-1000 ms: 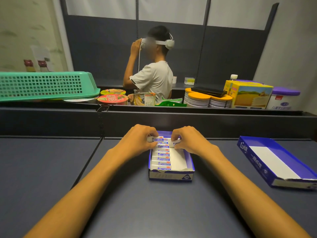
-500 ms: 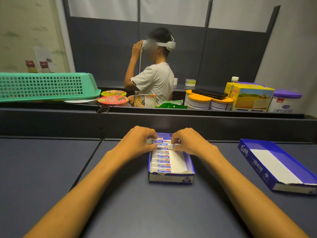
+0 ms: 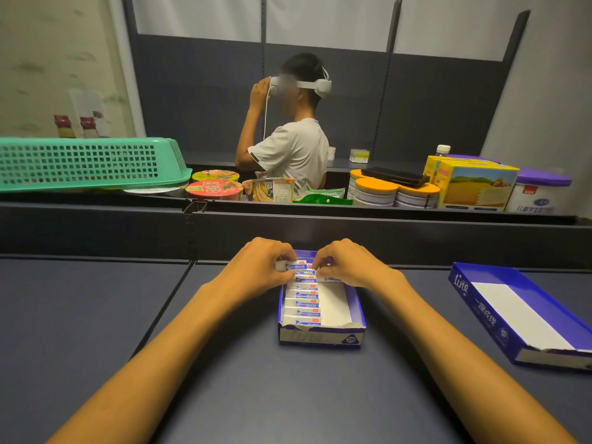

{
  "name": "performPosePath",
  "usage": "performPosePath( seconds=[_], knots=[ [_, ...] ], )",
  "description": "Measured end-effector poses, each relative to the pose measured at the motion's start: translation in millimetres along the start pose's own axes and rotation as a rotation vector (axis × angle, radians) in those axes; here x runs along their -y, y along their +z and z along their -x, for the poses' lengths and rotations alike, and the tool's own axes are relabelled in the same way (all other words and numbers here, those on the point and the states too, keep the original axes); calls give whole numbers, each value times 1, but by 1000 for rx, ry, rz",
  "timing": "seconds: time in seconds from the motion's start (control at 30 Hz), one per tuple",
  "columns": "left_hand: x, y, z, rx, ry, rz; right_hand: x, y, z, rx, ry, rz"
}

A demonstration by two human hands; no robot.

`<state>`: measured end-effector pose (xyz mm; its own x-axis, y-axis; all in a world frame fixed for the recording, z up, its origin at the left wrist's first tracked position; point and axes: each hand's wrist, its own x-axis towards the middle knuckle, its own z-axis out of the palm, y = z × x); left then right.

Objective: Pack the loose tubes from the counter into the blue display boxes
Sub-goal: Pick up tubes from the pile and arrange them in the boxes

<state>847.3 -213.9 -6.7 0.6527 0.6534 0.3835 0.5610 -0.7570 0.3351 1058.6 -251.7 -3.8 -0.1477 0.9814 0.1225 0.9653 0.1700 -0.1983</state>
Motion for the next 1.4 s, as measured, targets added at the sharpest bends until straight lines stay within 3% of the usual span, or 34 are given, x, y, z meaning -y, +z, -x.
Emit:
performPosePath(
  seconds=[0.47, 0.87, 1.03, 1.2, 1.4],
  knots=[
    [1, 1, 1, -11, 16, 13, -2, -2, 0, -40, -6, -1],
    [1, 2, 1, -5, 7, 3, -13, -8, 12, -65, -10, 174],
    [0, 1, 2, -15, 1, -17, -14, -6, 14, -81, 24, 98],
    [0, 0, 3, -31, 2, -25, -24, -14, 27, -213, 161, -151],
    [-9, -2, 1, -134, 7, 81, -37, -9, 40, -114, 297, -225]
  ],
)
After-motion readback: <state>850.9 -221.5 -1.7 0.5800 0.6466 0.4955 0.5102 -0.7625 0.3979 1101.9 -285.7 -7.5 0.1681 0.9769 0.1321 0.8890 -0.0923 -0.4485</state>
